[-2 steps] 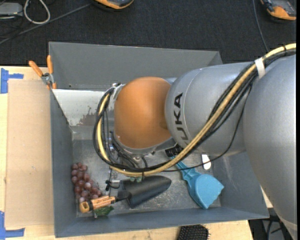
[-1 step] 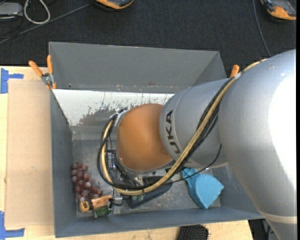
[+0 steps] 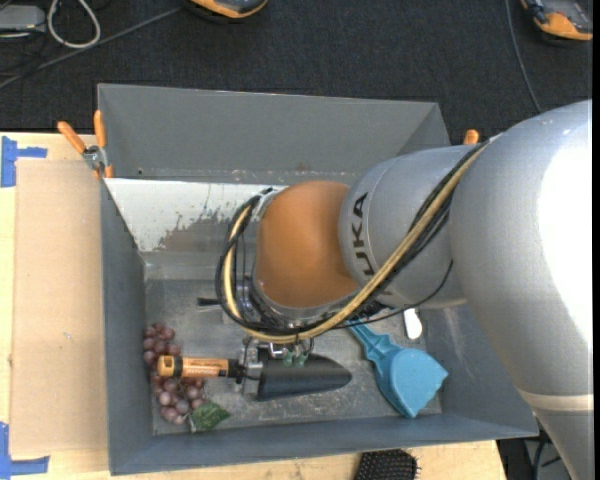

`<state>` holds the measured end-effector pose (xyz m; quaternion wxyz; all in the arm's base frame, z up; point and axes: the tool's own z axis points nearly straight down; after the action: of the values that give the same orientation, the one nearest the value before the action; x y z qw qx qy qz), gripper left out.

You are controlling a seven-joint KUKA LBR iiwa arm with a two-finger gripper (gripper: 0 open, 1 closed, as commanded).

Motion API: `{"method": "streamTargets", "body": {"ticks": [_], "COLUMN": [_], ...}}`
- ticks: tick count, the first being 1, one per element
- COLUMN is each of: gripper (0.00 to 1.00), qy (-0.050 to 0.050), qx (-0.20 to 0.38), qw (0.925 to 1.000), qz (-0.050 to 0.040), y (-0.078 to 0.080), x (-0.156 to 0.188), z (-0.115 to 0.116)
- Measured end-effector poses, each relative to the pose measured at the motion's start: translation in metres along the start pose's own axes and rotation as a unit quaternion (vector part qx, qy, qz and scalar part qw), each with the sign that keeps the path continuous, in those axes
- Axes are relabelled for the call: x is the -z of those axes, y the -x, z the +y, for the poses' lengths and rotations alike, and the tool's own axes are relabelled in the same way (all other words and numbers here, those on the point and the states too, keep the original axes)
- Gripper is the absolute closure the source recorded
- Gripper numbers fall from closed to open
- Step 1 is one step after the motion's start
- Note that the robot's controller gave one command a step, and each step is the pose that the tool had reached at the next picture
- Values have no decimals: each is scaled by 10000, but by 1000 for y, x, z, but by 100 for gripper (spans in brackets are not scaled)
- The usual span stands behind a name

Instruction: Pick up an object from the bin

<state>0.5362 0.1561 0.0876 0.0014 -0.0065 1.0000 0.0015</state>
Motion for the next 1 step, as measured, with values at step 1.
{"method": "streamTargets", "body": {"ticks": [1], "gripper": [0], "qy": [-10], "qx": [-177], "qw": [9998], "qz": [30], "y": [-7], "x": [-9], "z": [8]}}
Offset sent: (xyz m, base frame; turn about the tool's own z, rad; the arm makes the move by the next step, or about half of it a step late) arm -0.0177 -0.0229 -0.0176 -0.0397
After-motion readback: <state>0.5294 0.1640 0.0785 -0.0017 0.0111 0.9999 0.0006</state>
